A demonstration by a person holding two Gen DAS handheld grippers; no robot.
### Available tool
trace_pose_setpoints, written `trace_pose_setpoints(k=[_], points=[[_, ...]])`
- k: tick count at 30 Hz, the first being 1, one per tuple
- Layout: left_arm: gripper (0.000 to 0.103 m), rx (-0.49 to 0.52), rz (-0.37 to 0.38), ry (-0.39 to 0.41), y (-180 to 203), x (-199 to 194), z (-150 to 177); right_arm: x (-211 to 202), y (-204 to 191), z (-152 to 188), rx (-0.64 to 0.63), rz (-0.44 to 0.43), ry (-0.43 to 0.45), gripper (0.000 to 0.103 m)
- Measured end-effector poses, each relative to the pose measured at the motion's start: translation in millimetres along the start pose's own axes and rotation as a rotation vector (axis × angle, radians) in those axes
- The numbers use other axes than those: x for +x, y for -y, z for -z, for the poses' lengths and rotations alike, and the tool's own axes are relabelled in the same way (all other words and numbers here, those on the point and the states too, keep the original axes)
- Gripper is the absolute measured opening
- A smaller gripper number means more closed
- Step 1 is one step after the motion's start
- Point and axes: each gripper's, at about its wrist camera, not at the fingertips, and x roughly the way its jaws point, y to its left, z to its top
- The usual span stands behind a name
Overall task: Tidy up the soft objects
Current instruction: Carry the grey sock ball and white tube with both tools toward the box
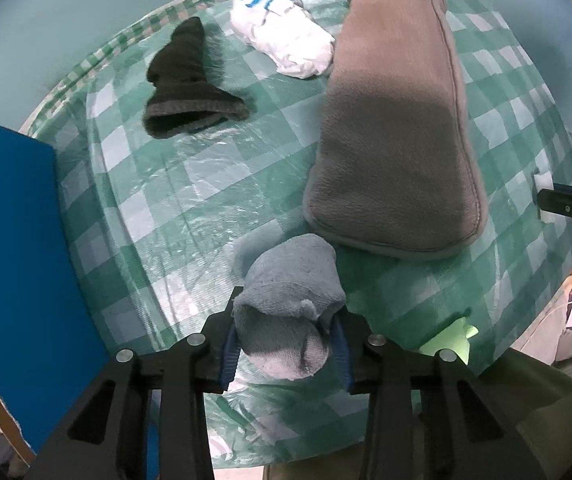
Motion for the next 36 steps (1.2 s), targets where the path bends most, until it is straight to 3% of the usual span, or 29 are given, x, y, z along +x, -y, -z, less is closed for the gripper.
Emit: trace_pose_setpoints(k=[10, 16, 36], points=[[0.037, -0.016, 0.018, 0.054, -17, -26, 16, -31, -14, 2, -0.074, -0.013, 0.03, 0.016], [0.037, -0.037, 0.01, 0.074, -23, -36, 9, -51, -35, 1, -0.149, -0.011, 0.047, 0.016], [0.036, -0.102, -0.046, 0.174, -47, -106, 17, -103, -106, -34, -0.317, -0.039, 0.111, 0.016]])
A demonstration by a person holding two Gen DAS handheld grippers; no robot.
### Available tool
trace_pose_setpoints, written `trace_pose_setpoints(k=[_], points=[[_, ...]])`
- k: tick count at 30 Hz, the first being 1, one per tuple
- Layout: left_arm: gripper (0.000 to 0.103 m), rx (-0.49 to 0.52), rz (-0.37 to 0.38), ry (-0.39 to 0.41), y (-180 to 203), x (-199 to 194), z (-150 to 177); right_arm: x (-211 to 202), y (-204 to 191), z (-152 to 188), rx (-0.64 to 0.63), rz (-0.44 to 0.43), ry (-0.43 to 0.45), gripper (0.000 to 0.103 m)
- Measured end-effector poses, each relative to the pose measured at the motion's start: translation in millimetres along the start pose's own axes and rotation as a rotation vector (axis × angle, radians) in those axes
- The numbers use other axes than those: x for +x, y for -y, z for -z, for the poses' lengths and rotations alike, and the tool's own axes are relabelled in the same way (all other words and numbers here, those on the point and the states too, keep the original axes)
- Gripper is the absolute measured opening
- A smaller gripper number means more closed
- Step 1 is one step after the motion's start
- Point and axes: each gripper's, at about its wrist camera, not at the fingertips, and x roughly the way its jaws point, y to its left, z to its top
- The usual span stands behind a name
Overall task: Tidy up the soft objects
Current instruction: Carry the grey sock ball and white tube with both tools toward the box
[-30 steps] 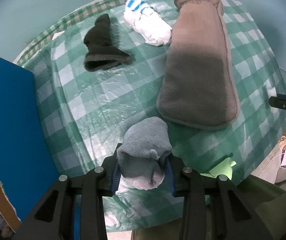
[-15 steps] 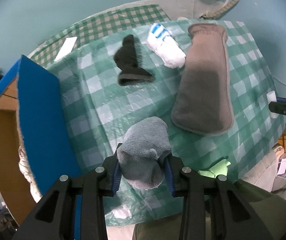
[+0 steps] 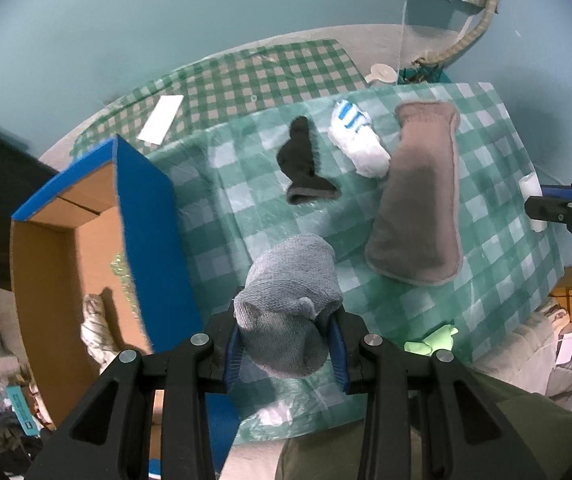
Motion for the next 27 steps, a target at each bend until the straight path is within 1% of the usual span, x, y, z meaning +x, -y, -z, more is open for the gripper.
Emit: trace_pose_setpoints(k=[7, 13, 22, 27], points=[[0.037, -0.017, -0.023, 0.025, -14, -15, 2, -15, -28, -19, -0.063, -0.016, 0.021, 0.016], [0.036, -0.051, -0.044, 0.017, -30, -19, 6, -23, -55, -32, -0.124, -0.028, 0.037, 0.016], [0.037, -0.122, -0.062, 0.026, -58, -28, 17, -25, -98, -51, -0.234, -0.052, 0.042, 0.016], [0.037, -0.165, -0.077, 0.018, -75, -26, 26, -22, -126, -62, -0.284, -0.075, 0.048, 0.016]])
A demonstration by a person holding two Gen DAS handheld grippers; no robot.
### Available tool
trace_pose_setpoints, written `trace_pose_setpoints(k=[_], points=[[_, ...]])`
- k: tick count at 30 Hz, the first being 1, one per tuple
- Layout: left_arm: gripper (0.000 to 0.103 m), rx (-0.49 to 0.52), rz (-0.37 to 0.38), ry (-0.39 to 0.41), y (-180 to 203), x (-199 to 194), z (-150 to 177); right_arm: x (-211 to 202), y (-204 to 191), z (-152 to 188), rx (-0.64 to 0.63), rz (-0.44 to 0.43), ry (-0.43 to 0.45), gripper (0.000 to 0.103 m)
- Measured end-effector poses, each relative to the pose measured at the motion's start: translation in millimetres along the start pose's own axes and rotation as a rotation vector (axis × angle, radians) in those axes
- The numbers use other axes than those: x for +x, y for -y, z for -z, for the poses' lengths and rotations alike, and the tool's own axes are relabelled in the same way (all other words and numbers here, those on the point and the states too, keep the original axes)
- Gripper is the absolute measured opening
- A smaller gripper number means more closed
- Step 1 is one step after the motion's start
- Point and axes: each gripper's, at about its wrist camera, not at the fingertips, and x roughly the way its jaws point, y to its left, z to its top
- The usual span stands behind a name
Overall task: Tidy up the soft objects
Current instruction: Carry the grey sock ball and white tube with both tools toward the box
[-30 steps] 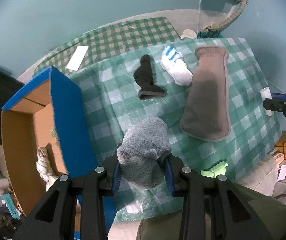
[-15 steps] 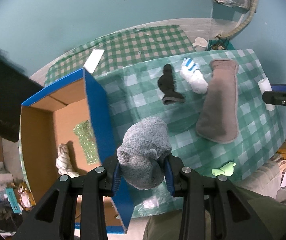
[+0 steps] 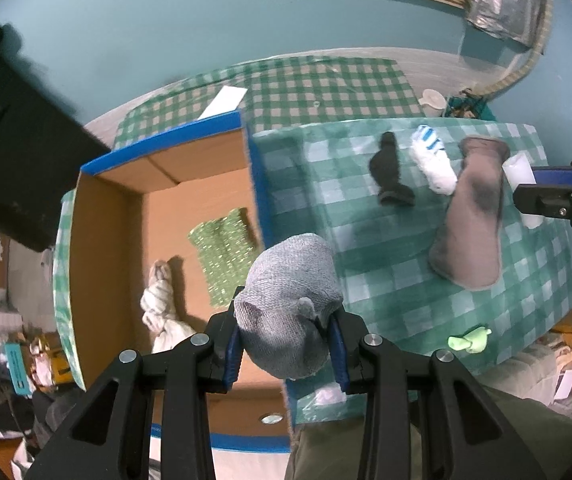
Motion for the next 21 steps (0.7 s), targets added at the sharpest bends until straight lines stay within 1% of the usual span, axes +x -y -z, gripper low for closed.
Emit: trace_pose_setpoints(k=[12, 21], points=[[0.036, -0.116, -0.035, -0.011, -48, 1, 18, 15, -65, -43, -0.147, -0.057, 0.005, 0.017], [0.036, -0.203, -0.057, -0.03, -86, 7, 31, 28, -111, -70, -0.234, -0.095, 0.001, 0.017]])
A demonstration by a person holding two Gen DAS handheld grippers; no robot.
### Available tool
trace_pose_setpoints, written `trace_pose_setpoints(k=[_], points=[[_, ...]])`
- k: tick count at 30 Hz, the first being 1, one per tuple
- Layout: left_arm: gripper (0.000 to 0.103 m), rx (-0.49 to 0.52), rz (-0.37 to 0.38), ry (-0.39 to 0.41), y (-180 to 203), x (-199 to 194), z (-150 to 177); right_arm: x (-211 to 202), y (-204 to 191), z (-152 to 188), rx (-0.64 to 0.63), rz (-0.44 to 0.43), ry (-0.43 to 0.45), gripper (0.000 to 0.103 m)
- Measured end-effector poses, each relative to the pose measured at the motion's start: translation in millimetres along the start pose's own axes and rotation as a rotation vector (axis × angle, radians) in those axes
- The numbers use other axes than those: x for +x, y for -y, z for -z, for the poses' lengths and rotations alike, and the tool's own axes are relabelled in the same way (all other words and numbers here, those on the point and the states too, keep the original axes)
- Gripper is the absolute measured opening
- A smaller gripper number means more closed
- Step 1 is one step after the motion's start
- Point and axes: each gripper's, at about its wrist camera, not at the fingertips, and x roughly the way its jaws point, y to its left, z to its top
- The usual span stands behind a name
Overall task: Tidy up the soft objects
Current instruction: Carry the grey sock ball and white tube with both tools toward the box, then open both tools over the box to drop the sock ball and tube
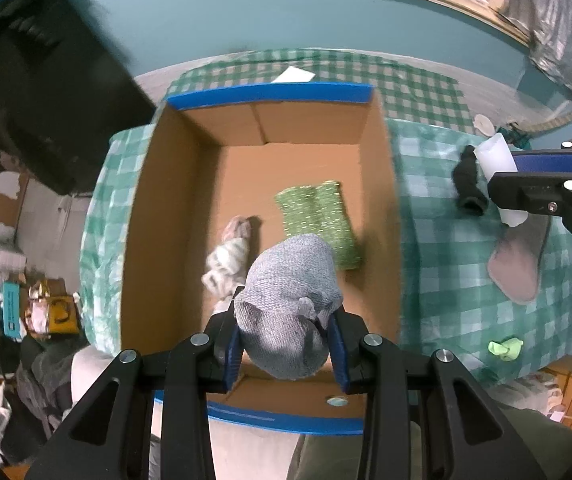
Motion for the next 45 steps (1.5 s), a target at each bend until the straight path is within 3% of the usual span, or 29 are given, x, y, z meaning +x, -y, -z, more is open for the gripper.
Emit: trace_pose_setpoints(k=[13, 27, 30, 32, 35, 37, 40, 45], points=[[0.036, -0.086, -0.028, -0.034, -47, 19, 7, 31, -45, -36, -0.081, -0.047, -0.029, 0.017], [0.037, -0.142, -0.039, -0.086, -80, 46, 10, 65, -65, -53, -0.077, -0.083, -0.087, 0.017], [0.04, -0.157, -0.045, -0.096, -85, 49, 11, 69, -68, -53, -0.077, -0.076, -0.093, 0.017], [0.049, -0.168, -0.054, -0.098, -87, 50, 11, 70, -70, -54, -0.075, -0.071, -0.095, 0.018], [0.061, -0.169, -0.073, -0.077, -87, 47, 12, 70, -72, -53, -0.085, -0.047, -0.093, 0.027], [0.069, -0.158, -0.079, -0.069, -85, 45, 12, 69, -72, -52, -0.079, -0.042, -0.087, 0.042], [0.071, -0.151, -0.078, -0.062, -82, 43, 12, 65, -70, -51, -0.077, -0.027, -0.076, 0.057], [0.072, -0.149, -0.067, -0.06, -79, 39, 11, 57, -63, -48, -0.056, -0.012, -0.067, 0.063]])
